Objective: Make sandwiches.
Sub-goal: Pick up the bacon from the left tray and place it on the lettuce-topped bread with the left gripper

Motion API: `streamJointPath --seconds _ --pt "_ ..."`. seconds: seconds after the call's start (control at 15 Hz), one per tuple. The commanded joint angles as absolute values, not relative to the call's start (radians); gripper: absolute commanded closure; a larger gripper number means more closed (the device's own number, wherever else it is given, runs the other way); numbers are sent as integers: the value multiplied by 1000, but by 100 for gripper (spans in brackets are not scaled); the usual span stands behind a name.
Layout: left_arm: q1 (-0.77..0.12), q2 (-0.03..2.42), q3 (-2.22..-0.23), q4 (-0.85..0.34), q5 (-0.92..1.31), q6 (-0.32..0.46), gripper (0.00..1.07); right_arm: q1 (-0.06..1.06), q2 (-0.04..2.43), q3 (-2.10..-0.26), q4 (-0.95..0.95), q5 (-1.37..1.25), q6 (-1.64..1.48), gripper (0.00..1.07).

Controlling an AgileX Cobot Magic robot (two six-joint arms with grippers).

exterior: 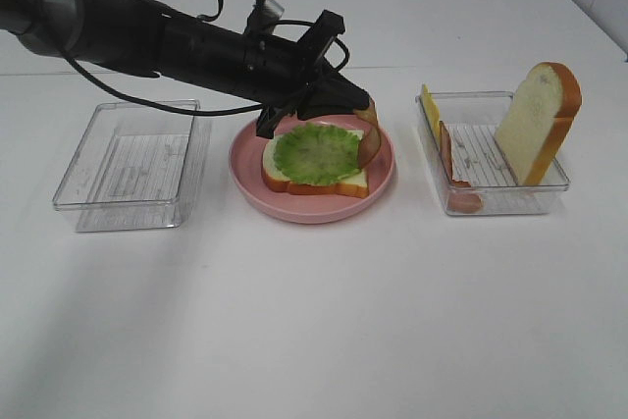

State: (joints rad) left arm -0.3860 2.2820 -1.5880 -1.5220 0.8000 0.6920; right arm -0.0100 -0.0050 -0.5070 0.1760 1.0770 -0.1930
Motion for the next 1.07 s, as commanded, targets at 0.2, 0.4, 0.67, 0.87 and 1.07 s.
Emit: streamJointPath --seconds 0.2,0.4,0.67,0.87,1.07 --pt "-320 2283 -1593 -1462 805 701 107 -18 -19 -506 180 1069 -207 20" --pt "-300 2281 -1593 -1321 820 629 107 -18 -19 -506 180 1069 -207 20" --pt "-270 2265 -1594 -1200 823 571 107 -18 -19 -506 180 1069 -207 20" --pt "-268 2265 -1594 -1110 794 526 107 -18 -19 -506 180 1069 -207 20" --pt "-268 2265 -1594 -1048 751 465 107 -18 -19 -506 180 1069 -207 20"
